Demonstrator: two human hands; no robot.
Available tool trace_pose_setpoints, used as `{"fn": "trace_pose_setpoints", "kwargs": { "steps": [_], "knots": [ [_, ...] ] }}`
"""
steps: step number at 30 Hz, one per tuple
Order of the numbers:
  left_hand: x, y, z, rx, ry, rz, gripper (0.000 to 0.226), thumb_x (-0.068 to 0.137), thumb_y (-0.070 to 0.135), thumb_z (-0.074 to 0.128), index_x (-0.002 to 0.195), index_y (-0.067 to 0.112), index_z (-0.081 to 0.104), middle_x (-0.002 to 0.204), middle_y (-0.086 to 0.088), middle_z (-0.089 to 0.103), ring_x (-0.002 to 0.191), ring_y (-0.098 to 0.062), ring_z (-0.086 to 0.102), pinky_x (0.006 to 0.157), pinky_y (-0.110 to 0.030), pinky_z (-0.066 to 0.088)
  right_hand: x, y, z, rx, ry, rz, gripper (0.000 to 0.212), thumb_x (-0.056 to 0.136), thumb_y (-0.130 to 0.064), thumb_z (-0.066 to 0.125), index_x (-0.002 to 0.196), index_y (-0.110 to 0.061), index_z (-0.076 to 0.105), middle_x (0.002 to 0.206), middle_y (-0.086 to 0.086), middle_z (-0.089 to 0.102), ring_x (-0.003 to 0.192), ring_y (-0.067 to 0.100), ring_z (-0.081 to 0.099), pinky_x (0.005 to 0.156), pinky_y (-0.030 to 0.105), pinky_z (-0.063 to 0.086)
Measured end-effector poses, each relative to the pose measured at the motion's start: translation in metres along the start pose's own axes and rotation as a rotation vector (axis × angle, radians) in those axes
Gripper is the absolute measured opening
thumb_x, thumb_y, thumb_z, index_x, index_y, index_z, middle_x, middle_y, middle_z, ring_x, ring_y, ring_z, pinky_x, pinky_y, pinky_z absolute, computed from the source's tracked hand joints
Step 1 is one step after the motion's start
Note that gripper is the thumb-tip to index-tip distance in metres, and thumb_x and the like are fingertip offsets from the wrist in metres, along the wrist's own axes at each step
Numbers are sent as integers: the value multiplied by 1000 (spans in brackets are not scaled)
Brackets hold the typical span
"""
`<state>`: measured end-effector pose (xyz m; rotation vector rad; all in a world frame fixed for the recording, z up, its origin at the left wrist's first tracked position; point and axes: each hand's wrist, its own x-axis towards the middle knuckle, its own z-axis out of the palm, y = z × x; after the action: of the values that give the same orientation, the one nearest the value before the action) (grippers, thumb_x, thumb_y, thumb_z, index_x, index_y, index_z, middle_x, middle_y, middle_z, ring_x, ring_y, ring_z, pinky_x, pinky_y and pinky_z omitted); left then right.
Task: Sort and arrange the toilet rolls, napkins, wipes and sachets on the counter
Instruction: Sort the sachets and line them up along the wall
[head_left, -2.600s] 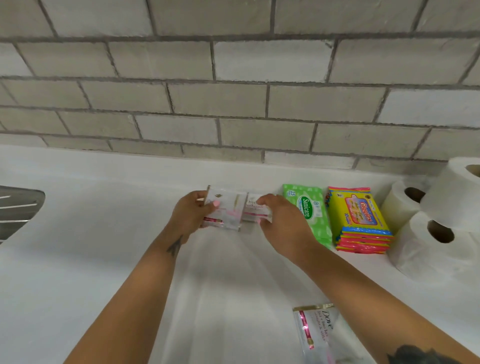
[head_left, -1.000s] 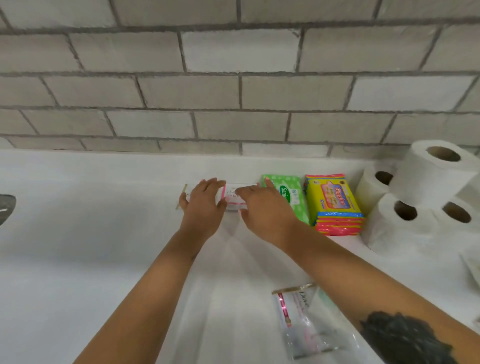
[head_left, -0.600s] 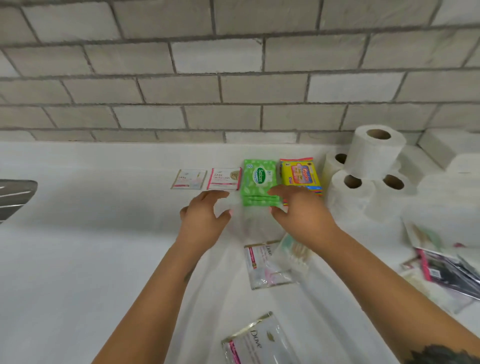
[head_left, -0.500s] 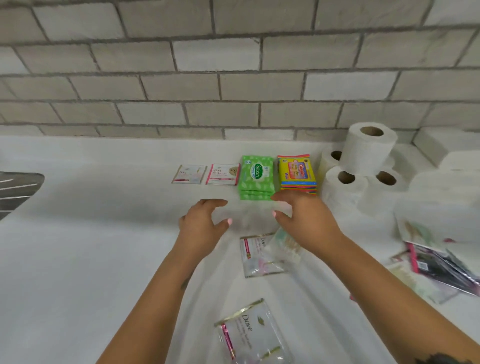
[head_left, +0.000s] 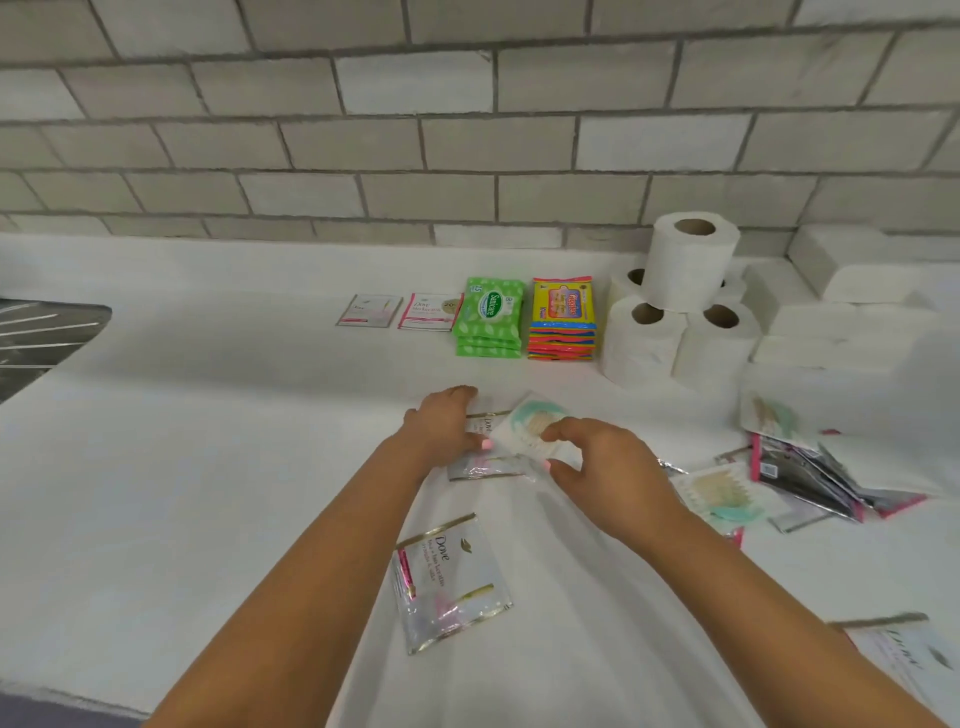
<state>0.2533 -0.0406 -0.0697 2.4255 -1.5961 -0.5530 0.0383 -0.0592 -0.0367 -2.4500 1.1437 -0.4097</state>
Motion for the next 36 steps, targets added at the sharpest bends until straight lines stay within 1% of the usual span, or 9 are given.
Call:
{"fn": "trace_pose_setpoints", "kwargs": {
  "steps": [3, 7, 11, 17, 22, 27, 30, 33, 36],
  "knots": [
    [4, 6, 3, 95, -76, -6, 85, 77, 40, 72, 145, 17, 27, 145, -5, 40, 133, -27, 36, 107, -46, 32, -9, 7, -4, -8, -11, 16, 33, 87, -28, 60, 120, -30, 60, 125, -8, 61, 112, 20, 55, 92, 28, 42],
    [4, 10, 5, 158, -23, -8, 81, 72, 41, 77, 139, 15, 37, 133, -9, 45, 125, -29, 43, 98, -43, 39, -19, 12, -7, 22, -32, 38, 30, 88, -30, 59, 118, -31, 59, 124, -10, 61, 114, 16, 55, 93, 27, 43],
    [1, 11, 6, 185, -44, -80, 86, 69, 50, 76, 139, 18, 38, 135, -7, 45, 126, -27, 41, 102, -42, 38, -26, 7, -4, 79, -76, 40, 29, 87, -31, 61, 117, -32, 61, 119, -11, 63, 110, 10, 57, 88, 21, 41],
    [-8, 0, 1, -42, -62, -143, 83, 54, 48, 86, 120, 9, 55, 119, -8, 58, 104, -24, 58, 87, -33, 49, -28, -13, 13, 143, -233, -12, 35, 82, -29, 67, 116, -31, 60, 112, -10, 62, 92, 8, 54, 82, 21, 42],
    [-20, -8, 0, -167, -66, -172, 75, 60, 44, 85, 117, 7, 50, 114, -6, 56, 107, -22, 54, 79, -25, 40, -28, -37, 37, 142, -446, -97, 64, 68, -40, 78, 126, -30, 52, 121, -5, 52, 113, 13, 48, 92, 29, 44],
    [-28, -12, -7, -340, -127, -165, 37, 67, 36, 83, 72, 16, 52, 79, -3, 57, 76, -17, 53, 63, -23, 38, -23, -52, 56, -79, -516, -145, 88, 62, -43, 82, 136, -24, 38, 130, 0, 36, 122, 20, 34, 95, 34, 41],
    [-33, -21, -11, -504, -173, -162, 33, 67, 27, 84, 87, 7, 68, 88, -10, 69, 73, -19, 62, 65, -25, 46, -19, -54, 59, -180, -536, -147, 88, 60, -39, 84, 132, -21, 36, 130, 3, 34, 120, 24, 33, 94, 35, 40],
    [-35, -27, -17, -590, -182, -164, 33, 71, 18, 81, 99, 9, 69, 95, -10, 72, 79, -20, 68, 73, -32, 55, -15, -55, 55, -225, -552, -144, 87, 56, -39, 86, 125, -19, 37, 128, 4, 34, 118, 24, 33, 93, 36, 41],
    [-35, -28, -24, -615, -194, -174, 30, 76, 14, 76, 104, 11, 66, 98, -10, 71, 82, -22, 69, 77, -34, 55, -11, -58, 53, -256, -577, -144, 91, 55, -34, 88, 126, -16, 33, 127, 6, 36, 116, 26, 35, 92, 37, 40]
  ]
}}
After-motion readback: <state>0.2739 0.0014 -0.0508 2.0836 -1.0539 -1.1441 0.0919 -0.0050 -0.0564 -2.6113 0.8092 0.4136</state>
